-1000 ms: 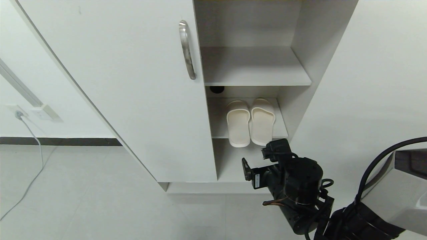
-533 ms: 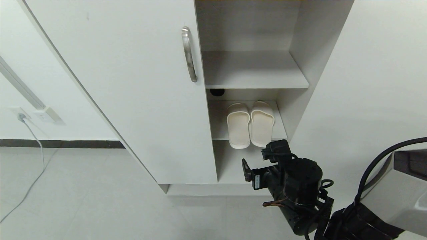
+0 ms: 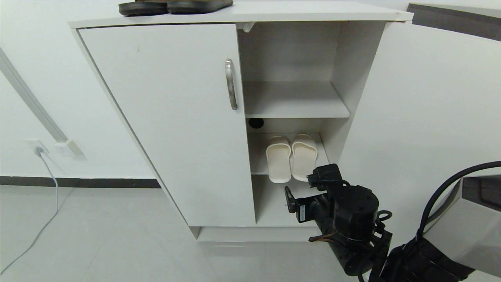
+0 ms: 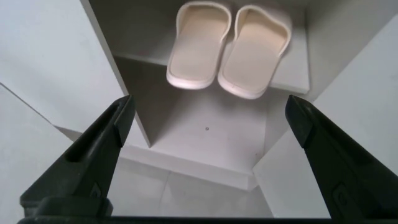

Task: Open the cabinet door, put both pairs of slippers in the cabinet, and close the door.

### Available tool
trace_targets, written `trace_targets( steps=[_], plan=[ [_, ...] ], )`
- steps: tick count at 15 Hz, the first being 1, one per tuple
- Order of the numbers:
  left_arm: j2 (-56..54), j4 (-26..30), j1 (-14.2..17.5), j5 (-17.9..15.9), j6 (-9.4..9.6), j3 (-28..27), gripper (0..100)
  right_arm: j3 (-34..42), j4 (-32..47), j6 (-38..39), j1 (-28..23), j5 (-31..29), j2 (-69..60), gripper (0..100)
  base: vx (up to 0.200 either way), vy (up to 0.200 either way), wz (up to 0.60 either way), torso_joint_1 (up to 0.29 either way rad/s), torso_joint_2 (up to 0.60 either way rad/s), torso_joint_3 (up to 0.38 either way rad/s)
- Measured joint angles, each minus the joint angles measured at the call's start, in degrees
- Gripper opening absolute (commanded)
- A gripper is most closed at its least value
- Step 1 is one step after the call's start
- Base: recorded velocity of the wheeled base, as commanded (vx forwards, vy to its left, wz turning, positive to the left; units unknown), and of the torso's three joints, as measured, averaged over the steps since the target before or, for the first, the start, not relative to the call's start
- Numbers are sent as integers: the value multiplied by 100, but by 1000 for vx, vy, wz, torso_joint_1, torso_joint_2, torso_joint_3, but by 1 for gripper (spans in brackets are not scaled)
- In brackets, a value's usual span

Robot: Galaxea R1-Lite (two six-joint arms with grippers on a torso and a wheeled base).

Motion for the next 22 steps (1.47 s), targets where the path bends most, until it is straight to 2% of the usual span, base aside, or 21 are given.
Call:
trace_targets(
  steps=[12,22],
  plan=[
    [0,0,2,0,-7,0,0,85,-11,-155,-11,38,-6,100,0,0,0,0,0,18],
    [0,-2,5,-2,-7,0,0,184,-173,-155,-5,39,-4,100,0,200,0,2,2,3]
  ],
)
